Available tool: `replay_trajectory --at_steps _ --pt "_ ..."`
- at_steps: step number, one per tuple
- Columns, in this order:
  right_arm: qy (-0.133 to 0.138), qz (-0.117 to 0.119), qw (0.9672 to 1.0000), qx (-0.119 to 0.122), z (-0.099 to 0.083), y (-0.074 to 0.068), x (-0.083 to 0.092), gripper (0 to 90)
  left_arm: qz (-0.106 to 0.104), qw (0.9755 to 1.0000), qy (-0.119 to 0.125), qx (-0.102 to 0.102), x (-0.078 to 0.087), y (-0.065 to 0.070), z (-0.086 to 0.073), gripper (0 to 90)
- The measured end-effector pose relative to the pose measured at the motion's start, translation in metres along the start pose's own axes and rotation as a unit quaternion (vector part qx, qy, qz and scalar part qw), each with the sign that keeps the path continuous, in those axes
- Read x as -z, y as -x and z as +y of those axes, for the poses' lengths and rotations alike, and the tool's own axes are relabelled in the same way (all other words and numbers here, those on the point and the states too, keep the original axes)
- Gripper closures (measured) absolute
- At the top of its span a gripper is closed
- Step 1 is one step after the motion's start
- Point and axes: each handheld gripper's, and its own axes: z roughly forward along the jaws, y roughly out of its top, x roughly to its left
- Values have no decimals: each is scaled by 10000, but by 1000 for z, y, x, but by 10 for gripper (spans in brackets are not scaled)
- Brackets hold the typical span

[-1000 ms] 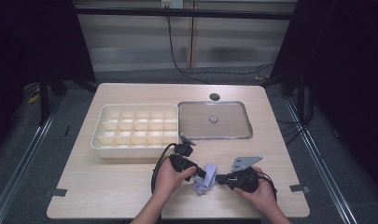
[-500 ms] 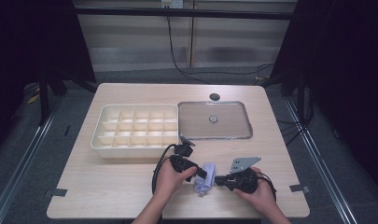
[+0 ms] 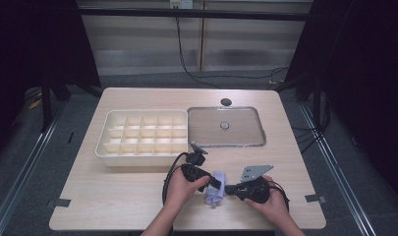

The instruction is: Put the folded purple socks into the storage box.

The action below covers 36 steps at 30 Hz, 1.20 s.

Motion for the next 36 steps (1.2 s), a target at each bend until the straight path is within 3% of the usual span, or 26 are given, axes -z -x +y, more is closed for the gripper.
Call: replay_trajectory --at_steps 18,30,36 --pt "84 30 10000 30 3 -4 -6 877 -32 10000 1 53 -3 3 1 464" --pt "107 -15 9999 105 4 -6 -9 874 17 10000 20 -19 0 8 2 559" --pt "100 -43 9998 144 5 -8 -9 872 31 10000 41 -8 1 10 3 662"
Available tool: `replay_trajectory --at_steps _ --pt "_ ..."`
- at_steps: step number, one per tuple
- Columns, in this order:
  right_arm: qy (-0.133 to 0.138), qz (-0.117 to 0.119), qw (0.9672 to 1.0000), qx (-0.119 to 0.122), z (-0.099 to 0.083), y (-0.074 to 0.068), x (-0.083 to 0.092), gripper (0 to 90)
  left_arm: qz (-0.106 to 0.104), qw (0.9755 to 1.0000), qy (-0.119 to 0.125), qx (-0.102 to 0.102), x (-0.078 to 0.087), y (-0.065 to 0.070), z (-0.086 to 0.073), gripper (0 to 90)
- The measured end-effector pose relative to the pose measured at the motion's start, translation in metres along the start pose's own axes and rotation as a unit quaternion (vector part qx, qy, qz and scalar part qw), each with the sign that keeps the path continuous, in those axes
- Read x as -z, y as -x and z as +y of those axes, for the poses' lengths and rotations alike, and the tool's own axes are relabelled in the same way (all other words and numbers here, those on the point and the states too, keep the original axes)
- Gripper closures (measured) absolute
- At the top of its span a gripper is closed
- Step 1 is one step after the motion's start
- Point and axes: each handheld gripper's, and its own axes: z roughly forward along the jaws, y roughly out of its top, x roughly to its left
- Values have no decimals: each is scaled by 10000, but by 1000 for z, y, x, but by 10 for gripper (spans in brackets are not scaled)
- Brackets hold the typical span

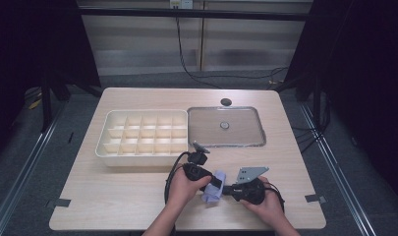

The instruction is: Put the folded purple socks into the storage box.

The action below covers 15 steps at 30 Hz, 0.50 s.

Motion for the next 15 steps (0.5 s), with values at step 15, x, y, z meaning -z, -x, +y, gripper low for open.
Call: replay_trajectory --at_steps 15 --pt "217 -267 9994 -2 -3 3 7 683 228 9997 -51 -68 22 -3 4 749"
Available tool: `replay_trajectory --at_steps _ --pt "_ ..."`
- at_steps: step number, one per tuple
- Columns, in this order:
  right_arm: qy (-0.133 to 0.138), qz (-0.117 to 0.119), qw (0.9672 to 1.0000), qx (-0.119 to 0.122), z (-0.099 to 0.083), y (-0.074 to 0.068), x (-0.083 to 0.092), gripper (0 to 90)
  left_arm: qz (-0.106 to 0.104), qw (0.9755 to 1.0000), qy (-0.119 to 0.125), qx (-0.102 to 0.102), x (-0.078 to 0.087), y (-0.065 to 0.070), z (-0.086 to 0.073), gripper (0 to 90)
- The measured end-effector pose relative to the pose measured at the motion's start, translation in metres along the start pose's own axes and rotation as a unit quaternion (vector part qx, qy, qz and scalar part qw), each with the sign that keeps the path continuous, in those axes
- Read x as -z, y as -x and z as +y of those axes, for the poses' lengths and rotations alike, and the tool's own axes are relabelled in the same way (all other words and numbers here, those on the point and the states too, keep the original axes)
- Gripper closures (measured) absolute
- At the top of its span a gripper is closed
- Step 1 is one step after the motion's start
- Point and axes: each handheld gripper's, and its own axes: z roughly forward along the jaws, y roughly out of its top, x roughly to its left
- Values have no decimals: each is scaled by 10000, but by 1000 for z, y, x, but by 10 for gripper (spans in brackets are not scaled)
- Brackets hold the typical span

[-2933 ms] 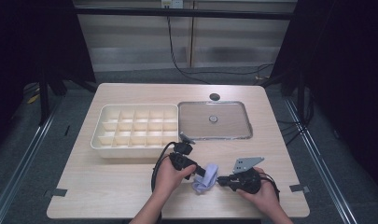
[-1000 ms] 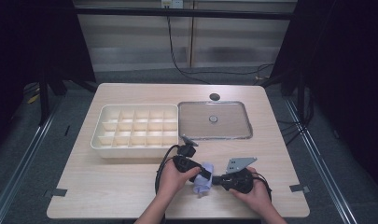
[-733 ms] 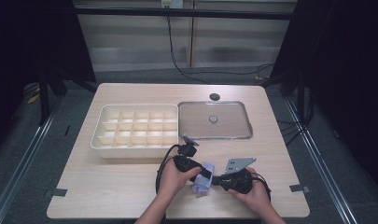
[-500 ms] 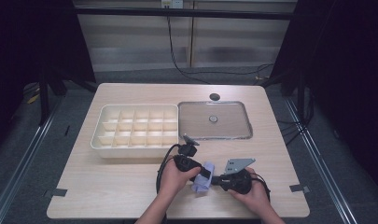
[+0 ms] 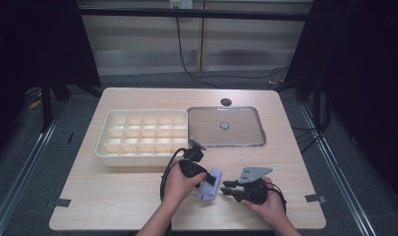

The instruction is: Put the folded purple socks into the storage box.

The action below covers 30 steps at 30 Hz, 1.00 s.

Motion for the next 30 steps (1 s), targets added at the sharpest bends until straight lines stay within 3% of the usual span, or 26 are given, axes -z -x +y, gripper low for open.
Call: replay_trajectory --at_steps 7,21,30 --pt "-12 -236 9996 -122 -2 6 3 512 152 9999 -32 -41 13 0 4 748" --pt "-266 -471 9985 67 -2 6 -1 291 317 9995 8 -51 29 2 10 745" --pt "-384 -526 9976 -221 -2 11 -2 194 421 9991 -8 -112 43 0 13 742"
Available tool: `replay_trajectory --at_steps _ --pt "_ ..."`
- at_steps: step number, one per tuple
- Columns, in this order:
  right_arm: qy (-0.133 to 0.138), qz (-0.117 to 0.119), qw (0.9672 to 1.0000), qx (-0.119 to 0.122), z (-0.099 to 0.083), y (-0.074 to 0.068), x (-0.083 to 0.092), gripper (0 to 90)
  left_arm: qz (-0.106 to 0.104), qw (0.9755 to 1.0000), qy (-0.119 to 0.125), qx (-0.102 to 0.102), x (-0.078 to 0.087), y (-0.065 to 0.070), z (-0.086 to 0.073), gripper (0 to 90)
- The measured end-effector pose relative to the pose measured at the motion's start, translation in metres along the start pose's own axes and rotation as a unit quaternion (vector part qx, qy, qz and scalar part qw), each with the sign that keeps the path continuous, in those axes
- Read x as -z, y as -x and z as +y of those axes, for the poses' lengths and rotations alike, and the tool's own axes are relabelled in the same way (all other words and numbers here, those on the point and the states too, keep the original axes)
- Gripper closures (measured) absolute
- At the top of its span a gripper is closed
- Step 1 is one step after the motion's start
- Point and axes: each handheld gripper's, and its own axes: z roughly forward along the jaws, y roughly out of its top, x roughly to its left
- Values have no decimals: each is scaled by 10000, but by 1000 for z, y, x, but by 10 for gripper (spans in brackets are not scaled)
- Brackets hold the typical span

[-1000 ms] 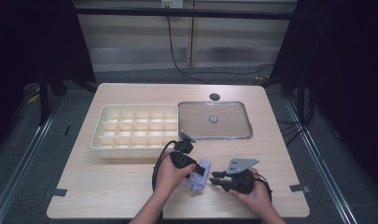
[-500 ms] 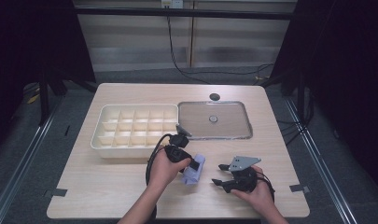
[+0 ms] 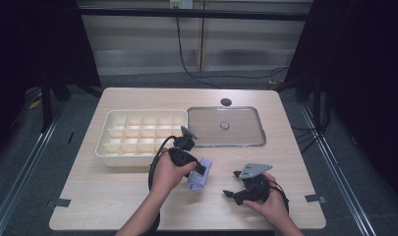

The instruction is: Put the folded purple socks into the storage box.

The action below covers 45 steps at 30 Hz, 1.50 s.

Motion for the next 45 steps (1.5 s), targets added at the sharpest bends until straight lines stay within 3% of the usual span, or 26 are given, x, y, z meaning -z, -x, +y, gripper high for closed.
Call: replay_trajectory --at_steps 11,18,45 --pt "-64 -9 10000 -4 0 -1 -1 136 105 9999 6 -26 15 0 5 740" --pt "-72 13 10000 -34 0 -1 -1 135 150 9999 4 -82 23 -1 8 740" --pt "-55 4 10000 -6 0 -1 -1 135 182 9998 94 12 46 -5 22 738"
